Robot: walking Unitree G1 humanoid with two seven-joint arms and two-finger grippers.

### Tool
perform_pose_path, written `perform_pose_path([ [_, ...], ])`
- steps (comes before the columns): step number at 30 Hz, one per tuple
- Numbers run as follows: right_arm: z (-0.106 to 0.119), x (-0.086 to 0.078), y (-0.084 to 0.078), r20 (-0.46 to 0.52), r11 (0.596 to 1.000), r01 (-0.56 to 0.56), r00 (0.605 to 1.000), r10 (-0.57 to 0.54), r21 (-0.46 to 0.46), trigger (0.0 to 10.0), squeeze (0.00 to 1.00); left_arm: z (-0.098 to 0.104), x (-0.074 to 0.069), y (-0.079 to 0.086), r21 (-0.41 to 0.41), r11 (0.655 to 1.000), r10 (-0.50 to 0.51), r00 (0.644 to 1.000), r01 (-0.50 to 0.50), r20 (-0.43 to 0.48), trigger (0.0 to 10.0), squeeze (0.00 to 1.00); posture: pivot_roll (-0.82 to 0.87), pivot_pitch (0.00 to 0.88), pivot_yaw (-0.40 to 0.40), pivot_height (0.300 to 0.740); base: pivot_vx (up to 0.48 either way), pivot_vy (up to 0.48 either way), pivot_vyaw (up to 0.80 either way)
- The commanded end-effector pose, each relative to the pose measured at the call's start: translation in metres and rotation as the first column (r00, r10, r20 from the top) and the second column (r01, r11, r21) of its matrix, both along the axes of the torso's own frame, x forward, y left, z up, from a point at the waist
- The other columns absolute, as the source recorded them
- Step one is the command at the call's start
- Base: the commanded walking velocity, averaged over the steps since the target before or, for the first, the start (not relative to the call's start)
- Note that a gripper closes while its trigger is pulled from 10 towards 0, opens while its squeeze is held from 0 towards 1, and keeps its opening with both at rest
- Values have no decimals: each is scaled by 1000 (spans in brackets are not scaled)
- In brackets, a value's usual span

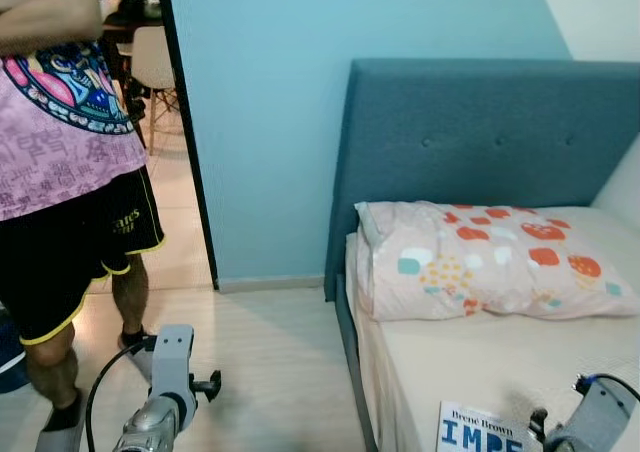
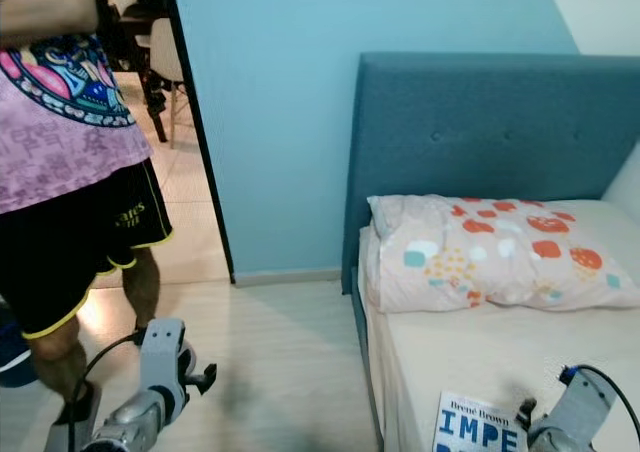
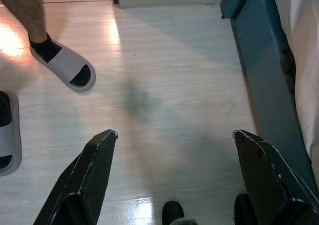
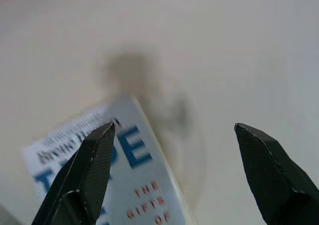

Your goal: Clean up the room

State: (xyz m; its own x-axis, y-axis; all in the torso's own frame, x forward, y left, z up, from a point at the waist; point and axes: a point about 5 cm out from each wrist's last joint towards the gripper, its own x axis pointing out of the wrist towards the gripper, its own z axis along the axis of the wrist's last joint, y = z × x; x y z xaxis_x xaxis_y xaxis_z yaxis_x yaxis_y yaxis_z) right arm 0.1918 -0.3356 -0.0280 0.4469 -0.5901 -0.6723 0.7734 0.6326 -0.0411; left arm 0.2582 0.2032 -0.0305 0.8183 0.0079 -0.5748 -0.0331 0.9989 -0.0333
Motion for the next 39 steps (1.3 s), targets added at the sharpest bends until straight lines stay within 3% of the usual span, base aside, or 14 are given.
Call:
perform_pose_path([
  [1, -4, -7, -1, -27, 998, 49, 998, -48, 30, 10000, 1000, -2, -3, 2, -1, 1000, 4, 1000, -4, -11, 10000, 0, -59, 0, -33, 635, 0, 0, 0],
  [7, -8, -17, -3, -48, 992, 111, 993, -107, 68, 10000, 1000, -6, -7, -1, -6, 1000, -7, 1000, 7, -18, 10000, 0, -62, 0, -34, 610, 0, 0, 0],
  [14, 14, 6, -13, 51, 999, 35, 998, -37, 32, 10000, 1000, -12, -15, -2, 1, 999, -34, 998, 34, -48, 10000, 0, -76, 0, -27, 590, 0, 0, 0],
  [22, 35, 11, -22, -49, 999, -41, 998, 40, -19, 10000, 1000, -16, -21, -3, 6, 999, -49, 996, 50, -68, 10000, 0, -84, 0, -29, 565, 0, 0, 0],
  [24, 37, 15, -4, 36, 990, -99, 995, 95, 105, 10000, 1000, -17, -23, -4, 11, 998, -59, 995, 60, -78, 10000, 0, -90, 0, -30, 561, 0, 0, 0],
  [25, 37, 15, -4, 36, 990, -99, 995, 95, 105, 10000, 1000, -17, -23, -4, 11, 998, -59, 995, 60, -78, 10000, 0, -90, 0, -30, 561, 0, 0, 0],
  [27, 49, 21, 15, 185, 965, -172, 973, 136, 197, 10000, 1000, -18, -25, -3, 13, 998, -63, 995, 64, -83, 10000, 0, -92, 0, -29, 561, 0, 0, 0],
  [31, 62, 24, 19, 271, 958, -218, 949, 163, 186, 10000, 1000, -19, -26, -3, 13, 998, -66, 994, 67, -87, 10000, 0, -96, 0, -29, 561, 0, 0, 0],
  [32, 70, 24, 16, 302, 958, -242, 935, 187, 153, 10000, 698, -20, -27, -4, 13, 997, -68, 994, 70, -91, 10000, 0, -96, 0, -29, 561, 0, 0, 0],
  [34, 70, 24, 16, 302, 958, -242, 935, 187, 153, 10000, 698, -20, -27, -4, 13, 997, -68, 994, 70, -91, 10000, 0, -96, 0, -29, 561, 0, 0, 0],
  [35, 77, 24, 13, 317, 958, -254, 927, 202, 131, 10000, 275, -20, -27, -4, 13, 997, -72, 993, 74, -94, 10000, 0, -105, 0, -25, 561, 0, 0, 0],
  [36, 84, 21, 1, 279, 967, -248, 934, 222, 61, 10000, 0, -21, -27, -5, 13, 997, -77, 992, 78, -96, 10000, 0, -105, 0, -25, 561, 0, 0, 0],
  [38, 96, 15, -19, 176, 970, -230, 955, 241, -77, 10000, 0, -20, -27, -7, 11, 996, -84, 992, 86, -96, 10000, 0, -105, 2, -26, 561, 0, 0, 0],
  [39, 100, 14, -24, 170, 972, -220, 958, 232, -86, 10000, 0, -20, -26, -8, 10, 996, -86, 992, 87, -95, 10000, 0, -105, 3, -27, 561, 0, 0, 0],
])
